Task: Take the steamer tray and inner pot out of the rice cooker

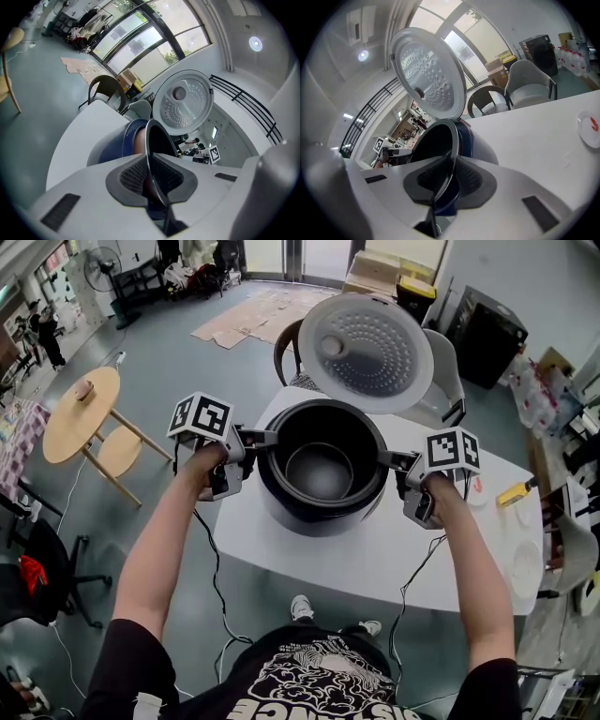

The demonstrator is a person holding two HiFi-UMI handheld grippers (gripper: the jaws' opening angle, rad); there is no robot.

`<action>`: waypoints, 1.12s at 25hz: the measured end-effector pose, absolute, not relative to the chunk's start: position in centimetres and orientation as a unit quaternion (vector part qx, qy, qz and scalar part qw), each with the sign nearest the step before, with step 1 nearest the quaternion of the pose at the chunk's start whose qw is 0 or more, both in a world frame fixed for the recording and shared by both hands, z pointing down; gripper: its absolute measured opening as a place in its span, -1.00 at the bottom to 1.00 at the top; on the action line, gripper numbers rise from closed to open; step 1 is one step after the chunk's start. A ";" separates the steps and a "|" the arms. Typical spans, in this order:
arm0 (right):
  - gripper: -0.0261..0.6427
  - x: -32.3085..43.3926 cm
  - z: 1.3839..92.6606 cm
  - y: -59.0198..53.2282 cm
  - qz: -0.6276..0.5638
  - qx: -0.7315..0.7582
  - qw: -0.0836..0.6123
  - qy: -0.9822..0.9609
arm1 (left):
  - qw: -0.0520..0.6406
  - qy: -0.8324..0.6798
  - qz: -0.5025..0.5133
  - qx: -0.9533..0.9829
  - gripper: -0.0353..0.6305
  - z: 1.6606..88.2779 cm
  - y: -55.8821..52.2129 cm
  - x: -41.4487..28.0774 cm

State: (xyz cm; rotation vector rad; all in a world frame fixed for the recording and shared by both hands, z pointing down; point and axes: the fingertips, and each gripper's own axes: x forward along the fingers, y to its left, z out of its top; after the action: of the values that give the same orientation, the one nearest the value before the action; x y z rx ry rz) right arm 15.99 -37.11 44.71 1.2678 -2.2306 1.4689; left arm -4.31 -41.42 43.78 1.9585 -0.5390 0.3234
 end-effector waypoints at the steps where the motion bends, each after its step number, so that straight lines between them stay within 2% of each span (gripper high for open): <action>1: -0.73 16.0 44.7 -37.1 0.494 0.433 0.094 -0.749 | 0.517 -0.227 0.134 0.815 -0.76 43.7 -41.3 -4.4; 4: -0.73 15.7 44.6 -36.8 0.488 0.447 0.101 -0.743 | 0.516 -0.233 0.130 0.814 -0.77 43.5 -40.9 -4.8; 9: -0.74 16.2 42.7 -36.1 0.481 0.447 0.075 -0.751 | 0.500 -0.245 0.112 0.823 -0.77 42.0 -40.4 -4.4; 16: -0.75 18.7 39.6 -34.4 0.456 0.442 0.047 -0.771 | 0.453 -0.267 0.093 0.845 -0.77 37.7 -38.1 -2.0; 28: -0.77 19.0 32.2 -30.5 0.423 0.396 -0.008 -0.815 | 0.397 -0.314 0.043 0.861 -0.78 29.5 -33.1 -2.0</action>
State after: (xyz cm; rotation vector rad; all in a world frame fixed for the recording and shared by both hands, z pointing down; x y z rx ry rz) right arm 19.04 -30.54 32.21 1.2509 -2.5740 1.3361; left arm -2.04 -33.12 29.47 2.1824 -0.7947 0.1085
